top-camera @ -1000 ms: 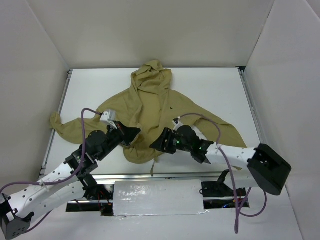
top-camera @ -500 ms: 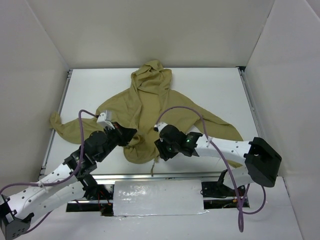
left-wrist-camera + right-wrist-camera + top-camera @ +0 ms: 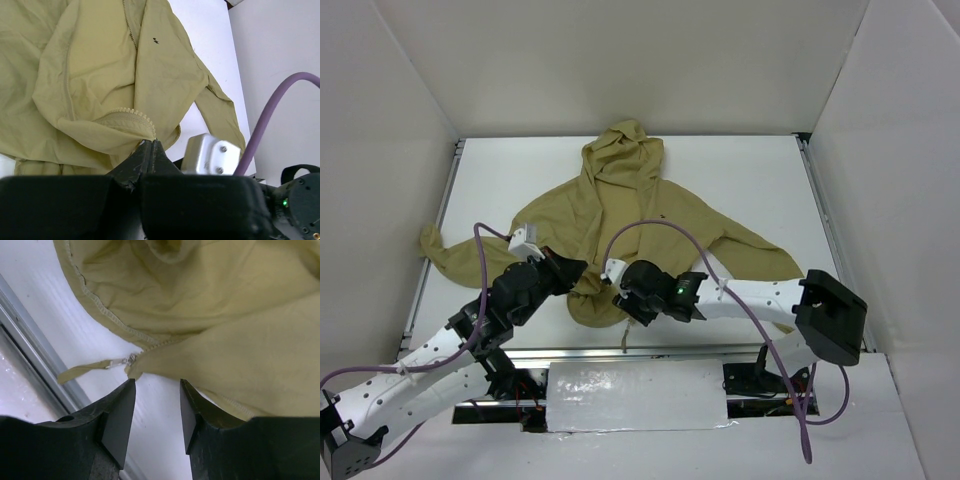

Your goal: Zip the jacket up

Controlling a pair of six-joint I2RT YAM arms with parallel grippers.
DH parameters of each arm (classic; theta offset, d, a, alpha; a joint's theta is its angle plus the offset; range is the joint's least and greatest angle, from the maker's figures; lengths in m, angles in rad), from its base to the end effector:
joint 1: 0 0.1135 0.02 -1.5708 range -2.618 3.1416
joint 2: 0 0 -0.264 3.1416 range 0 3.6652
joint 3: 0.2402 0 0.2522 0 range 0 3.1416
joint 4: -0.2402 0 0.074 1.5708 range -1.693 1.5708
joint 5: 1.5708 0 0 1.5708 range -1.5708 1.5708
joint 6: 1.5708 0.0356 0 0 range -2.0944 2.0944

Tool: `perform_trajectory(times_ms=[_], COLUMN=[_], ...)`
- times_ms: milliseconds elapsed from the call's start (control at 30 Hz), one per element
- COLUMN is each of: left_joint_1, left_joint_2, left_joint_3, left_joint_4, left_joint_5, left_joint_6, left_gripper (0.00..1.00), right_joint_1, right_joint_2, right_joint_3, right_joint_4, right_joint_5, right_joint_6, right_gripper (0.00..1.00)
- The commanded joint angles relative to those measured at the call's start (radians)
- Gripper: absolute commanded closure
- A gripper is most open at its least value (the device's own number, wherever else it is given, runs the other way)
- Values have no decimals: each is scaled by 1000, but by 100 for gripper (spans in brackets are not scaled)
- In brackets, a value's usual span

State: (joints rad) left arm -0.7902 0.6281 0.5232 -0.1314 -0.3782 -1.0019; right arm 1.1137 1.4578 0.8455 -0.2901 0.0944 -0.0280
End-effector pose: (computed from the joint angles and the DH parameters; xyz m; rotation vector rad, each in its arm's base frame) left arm 0.1222 -0.1047 0.2776 -0.4779 1.8297 -0.9267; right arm 0.1323 0.2614 0.1982 -1.3165 2.1261 0.3474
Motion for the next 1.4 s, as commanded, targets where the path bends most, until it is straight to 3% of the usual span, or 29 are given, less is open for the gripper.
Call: perform_trajectory(times_ms=[0, 167, 333, 467, 667, 933, 1267, 1367], left_joint_1=[6, 6, 8, 9, 12, 14, 19, 19], left_joint_2=[-11, -22, -34, -34, -19, -51, -34, -39], left_joint_3=[-3, -14, -26, -29, -35, -35, -35, -32], left_joint_4=[19, 15, 16, 18, 38, 7, 24, 18], left_joint_5=[-14, -14, -18, -16, -4, -19, -4, -7], left_joint_6=[-18, -20, -18, -15, -15, -9, -6, -4], left_gripper=[100, 100, 100, 100, 100, 100, 100, 100], right_joint_1=[26, 32, 29, 29, 26, 15, 12, 12], right_joint_2=[18, 54, 134, 130, 107, 207, 190, 176], right_joint_3=[32, 12, 36, 15, 1, 106, 86, 70], right_joint_4=[120, 186, 125, 97, 103, -41, -37, -21], right_joint_5=[18, 21, 97, 74, 42, -45, -53, -71], right_joint_6=[-78, -85, -44, 6, 76, 132, 169, 175], right_gripper=[53, 55, 61, 61, 54, 51, 50, 42])
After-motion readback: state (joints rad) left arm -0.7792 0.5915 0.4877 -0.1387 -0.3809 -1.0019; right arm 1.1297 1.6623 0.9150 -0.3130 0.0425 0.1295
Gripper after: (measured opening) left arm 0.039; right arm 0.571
